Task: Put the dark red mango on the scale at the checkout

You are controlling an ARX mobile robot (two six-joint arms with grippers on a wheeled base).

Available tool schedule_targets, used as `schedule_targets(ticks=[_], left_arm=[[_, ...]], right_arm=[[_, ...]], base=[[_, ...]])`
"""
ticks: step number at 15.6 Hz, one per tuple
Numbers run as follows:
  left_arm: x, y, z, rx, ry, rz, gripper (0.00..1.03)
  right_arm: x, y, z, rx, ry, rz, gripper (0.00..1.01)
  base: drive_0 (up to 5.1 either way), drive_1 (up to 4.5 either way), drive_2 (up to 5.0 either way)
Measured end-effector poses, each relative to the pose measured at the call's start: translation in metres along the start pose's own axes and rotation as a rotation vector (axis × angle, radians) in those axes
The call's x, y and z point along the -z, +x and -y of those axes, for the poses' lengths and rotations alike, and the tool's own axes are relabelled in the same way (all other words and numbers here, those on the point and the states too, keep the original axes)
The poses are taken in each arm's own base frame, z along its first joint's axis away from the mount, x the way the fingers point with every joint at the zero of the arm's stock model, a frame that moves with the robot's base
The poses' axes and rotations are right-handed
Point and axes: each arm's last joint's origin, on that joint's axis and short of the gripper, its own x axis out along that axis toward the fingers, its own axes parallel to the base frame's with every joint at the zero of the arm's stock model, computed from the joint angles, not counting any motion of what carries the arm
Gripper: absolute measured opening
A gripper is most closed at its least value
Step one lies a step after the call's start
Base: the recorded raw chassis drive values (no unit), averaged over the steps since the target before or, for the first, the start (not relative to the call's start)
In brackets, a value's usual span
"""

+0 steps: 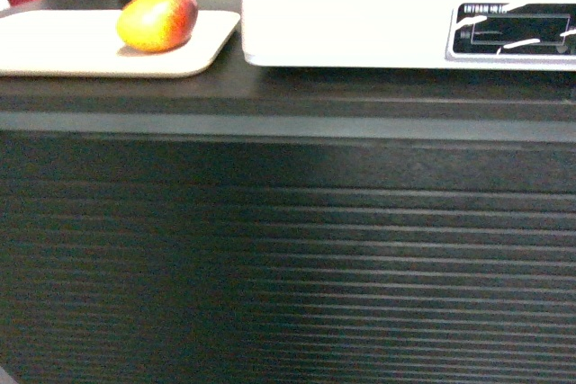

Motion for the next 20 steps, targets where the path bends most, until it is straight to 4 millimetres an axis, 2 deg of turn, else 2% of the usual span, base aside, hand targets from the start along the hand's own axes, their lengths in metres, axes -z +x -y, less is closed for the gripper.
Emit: schedule_targets(ticks=[20], left_arm=[[0.0, 0.0, 0.0, 0.0, 0.0, 0.0, 0.98]], right_arm=[[0.0, 0.0, 0.0, 0.0, -0.001, 0.0, 0.98]], base=[[0.0, 0.0, 0.0]])
